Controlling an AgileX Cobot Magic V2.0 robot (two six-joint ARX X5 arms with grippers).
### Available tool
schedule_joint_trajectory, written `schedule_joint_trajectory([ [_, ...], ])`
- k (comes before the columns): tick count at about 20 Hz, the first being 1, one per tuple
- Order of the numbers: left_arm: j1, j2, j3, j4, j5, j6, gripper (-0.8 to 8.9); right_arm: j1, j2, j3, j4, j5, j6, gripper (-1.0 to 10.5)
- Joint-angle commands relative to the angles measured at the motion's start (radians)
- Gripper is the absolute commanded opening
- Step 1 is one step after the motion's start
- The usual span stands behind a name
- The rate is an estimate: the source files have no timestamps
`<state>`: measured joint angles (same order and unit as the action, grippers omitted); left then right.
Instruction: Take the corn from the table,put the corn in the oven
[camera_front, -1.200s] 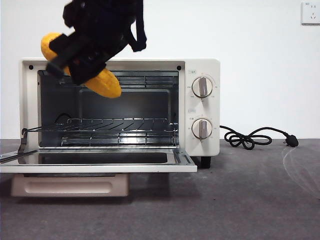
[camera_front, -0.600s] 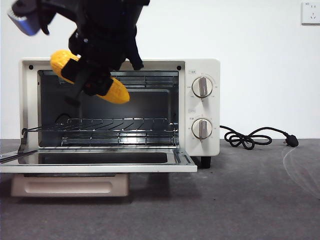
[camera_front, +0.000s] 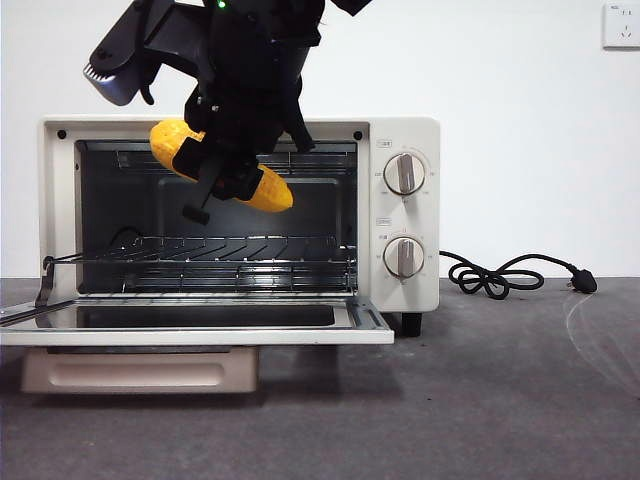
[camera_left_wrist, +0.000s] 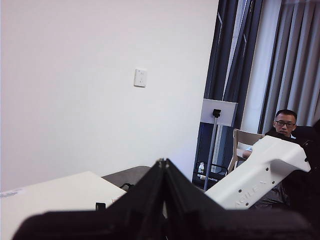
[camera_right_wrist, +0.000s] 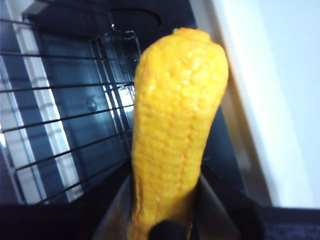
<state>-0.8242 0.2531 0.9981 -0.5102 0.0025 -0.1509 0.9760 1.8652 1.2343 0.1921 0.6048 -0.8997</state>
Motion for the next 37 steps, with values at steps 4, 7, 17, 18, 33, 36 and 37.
schedule_joint_trajectory([
  [4, -0.002, -0.003, -0.007, 0.002, -0.003, -0.004, -0.06, -0.036, 0.017, 0.014, -0.063, -0.014, 0.006, -0.2],
  [7, -0.002, -0.003, -0.007, 0.001, -0.003, -0.006, -0.06, -0.044, 0.017, 0.014, -0.095, -0.029, 0.006, -0.1],
  [17, -0.002, -0.002, -0.007, -0.005, -0.003, -0.006, -0.06, -0.051, 0.017, 0.014, -0.141, -0.107, 0.016, 1.1],
  [18, -0.002, -0.002, -0.007, -0.009, -0.003, -0.006, -0.06, -0.051, 0.017, 0.014, -0.14, -0.111, 0.018, 1.4],
  [33, -0.002, -0.002, -0.007, -0.023, -0.003, -0.006, -0.06, -0.051, 0.017, 0.014, -0.139, -0.127, 0.04, 2.9],
  [36, -0.002, -0.002, -0.007, -0.023, -0.003, -0.006, -0.06, -0.051, 0.017, 0.014, -0.14, -0.126, 0.044, 3.0],
  [37, -0.002, -0.002, -0.007, -0.023, -0.003, -0.006, -0.06, -0.051, 0.017, 0.014, -0.14, -0.125, 0.044, 3.0],
])
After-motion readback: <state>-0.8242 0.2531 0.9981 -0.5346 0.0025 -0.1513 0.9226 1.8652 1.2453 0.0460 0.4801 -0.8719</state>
